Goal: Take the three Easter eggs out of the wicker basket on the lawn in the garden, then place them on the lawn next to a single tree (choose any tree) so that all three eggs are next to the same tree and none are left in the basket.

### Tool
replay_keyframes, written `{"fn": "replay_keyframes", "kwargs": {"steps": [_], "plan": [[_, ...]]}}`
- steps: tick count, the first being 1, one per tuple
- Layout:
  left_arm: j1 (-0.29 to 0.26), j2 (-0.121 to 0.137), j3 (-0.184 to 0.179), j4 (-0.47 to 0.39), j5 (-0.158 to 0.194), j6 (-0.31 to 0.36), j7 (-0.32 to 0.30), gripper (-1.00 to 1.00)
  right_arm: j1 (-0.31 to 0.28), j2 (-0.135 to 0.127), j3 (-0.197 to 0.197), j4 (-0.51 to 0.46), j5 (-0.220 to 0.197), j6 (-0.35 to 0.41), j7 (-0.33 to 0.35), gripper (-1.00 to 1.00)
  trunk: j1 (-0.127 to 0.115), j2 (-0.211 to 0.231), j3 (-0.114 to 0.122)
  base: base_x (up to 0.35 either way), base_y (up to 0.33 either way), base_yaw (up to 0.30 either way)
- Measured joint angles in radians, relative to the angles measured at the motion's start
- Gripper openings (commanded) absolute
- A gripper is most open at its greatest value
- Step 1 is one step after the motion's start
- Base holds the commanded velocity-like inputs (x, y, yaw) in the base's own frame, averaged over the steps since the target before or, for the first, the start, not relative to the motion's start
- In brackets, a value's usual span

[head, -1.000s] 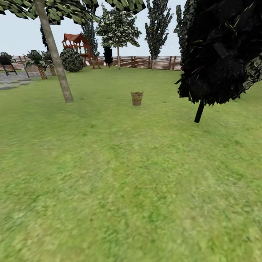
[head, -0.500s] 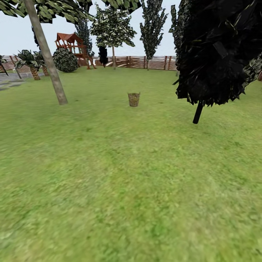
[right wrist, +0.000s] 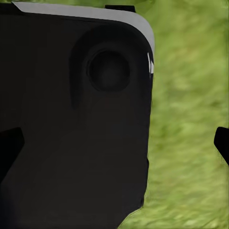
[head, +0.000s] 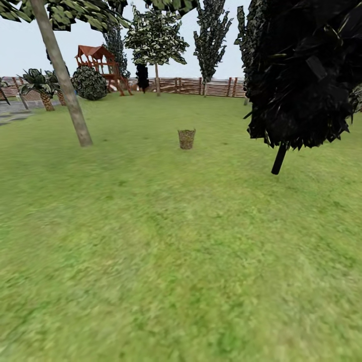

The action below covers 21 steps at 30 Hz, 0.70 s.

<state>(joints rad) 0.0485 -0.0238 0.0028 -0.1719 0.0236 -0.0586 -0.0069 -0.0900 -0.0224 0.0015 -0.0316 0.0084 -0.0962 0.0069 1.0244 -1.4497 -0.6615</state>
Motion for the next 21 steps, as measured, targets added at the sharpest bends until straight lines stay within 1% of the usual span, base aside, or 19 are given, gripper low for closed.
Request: {"fn": "replay_keyframes", "kwargs": {"steps": [21], "plan": [[0.0, 0.0, -0.001, 0.0, 0.0, 0.0, 0.0, 1.0, 0.0, -0.006, 0.0, 0.001, 0.0, 0.0, 0.0, 1.0, 0.0, 0.0, 0.0, 0.319, 0.101, 0.0]]}}
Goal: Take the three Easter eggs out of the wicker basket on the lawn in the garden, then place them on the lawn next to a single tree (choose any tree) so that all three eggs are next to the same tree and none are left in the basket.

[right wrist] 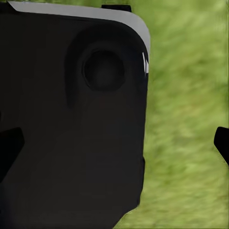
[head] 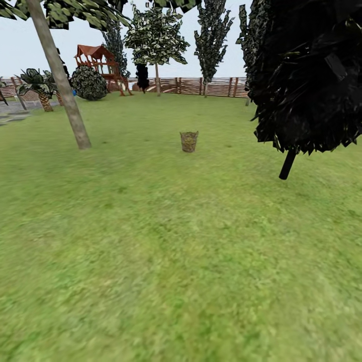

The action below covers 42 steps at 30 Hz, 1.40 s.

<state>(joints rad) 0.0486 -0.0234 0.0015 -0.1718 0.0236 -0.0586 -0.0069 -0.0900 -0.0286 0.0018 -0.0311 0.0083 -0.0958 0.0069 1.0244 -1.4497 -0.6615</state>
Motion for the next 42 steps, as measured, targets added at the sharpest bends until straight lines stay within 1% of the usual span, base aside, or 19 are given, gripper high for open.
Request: {"fn": "replay_keyframes", "kwargs": {"steps": [5, 10, 15, 42], "plan": [[0.0, 0.0, 0.0, 0.0, 0.0, 0.0, 0.0, 1.0, 0.0, 0.002, 0.0, 0.0, 0.0, 0.0, 0.0, 1.0, 0.0, 0.0, 0.0, 0.319, 0.1, -0.047], [0.0, 0.0, 0.0, 0.0, 0.0, 0.0, 0.0, 1.0, 0.0, 0.002, 0.0, 0.001, -0.002, -0.031, 0.0, 1.0, 0.0, 0.0, 0.0, 0.319, 0.1, -0.221], [0.0, 0.0, 0.0, 0.0, 0.0, 0.0, 0.0, 1.0, 0.0, 0.003, 0.0, 0.001, -0.003, -0.039, 0.0, 1.0, 0.0, 0.0, 0.0, 0.319, 0.1, -0.167], [-0.001, 0.0, 0.001, 0.0, 0.0, 0.0, 0.0, 1.0, 0.0, 0.007, 0.001, 0.003, 0.001, -0.041, 0.0, 1.0, 0.0, 0.0, 0.0, 0.319, 0.1, -0.004]]}}
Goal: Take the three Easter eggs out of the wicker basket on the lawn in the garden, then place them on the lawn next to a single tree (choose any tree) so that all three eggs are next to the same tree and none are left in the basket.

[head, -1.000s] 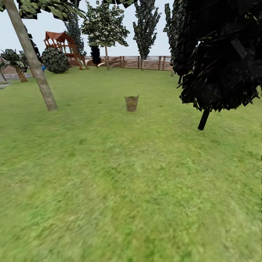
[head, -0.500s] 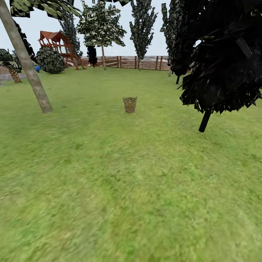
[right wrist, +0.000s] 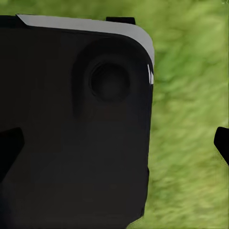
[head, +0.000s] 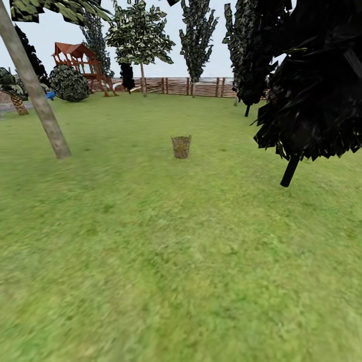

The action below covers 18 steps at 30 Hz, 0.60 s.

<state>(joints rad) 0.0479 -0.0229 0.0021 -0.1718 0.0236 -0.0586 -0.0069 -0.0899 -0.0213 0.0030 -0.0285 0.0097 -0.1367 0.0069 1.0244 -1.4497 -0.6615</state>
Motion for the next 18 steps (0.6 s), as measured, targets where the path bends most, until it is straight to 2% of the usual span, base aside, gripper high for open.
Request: {"fn": "replay_keyframes", "kwargs": {"steps": [7, 18], "plan": [[0.0, 0.0, 0.0, 0.0, 0.0, 0.0, 0.0, 1.0, 0.0, 0.0, 0.0, 0.001, -0.001, 0.0, 0.0, 1.0, 0.0, 0.0, 0.0, 0.319, 0.1, -0.002], [0.0, 0.0, 0.0, 0.0, 0.0, 0.0, 0.0, 1.0, 0.0, -0.001, -0.001, 0.001, -0.001, -0.001, 0.0, 1.0, 0.0, 0.0, 0.0, 0.319, 0.1, -0.057]]}}
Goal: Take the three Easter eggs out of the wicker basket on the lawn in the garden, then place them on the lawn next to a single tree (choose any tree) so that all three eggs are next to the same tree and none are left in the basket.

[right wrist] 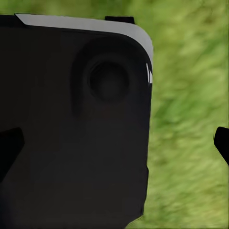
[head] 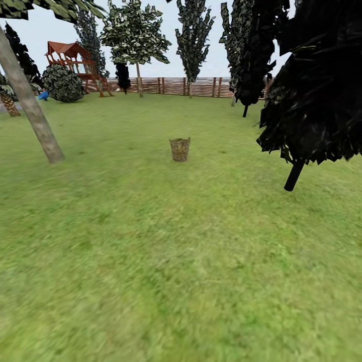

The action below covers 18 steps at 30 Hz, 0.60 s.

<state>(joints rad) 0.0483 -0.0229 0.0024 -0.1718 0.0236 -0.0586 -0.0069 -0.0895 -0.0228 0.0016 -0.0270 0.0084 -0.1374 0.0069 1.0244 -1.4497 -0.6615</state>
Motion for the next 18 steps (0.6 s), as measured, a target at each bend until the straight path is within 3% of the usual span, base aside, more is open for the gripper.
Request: {"fn": "replay_keyframes", "kwargs": {"steps": [18], "plan": [[0.0, 0.0, -0.001, 0.0, 0.0, 0.0, 0.0, 1.0, 0.0, 0.0, 0.001, 0.012, 0.002, 0.0, 0.0, 1.0, 0.0, 0.0, 0.0, 0.319, 0.1, -0.001]]}}
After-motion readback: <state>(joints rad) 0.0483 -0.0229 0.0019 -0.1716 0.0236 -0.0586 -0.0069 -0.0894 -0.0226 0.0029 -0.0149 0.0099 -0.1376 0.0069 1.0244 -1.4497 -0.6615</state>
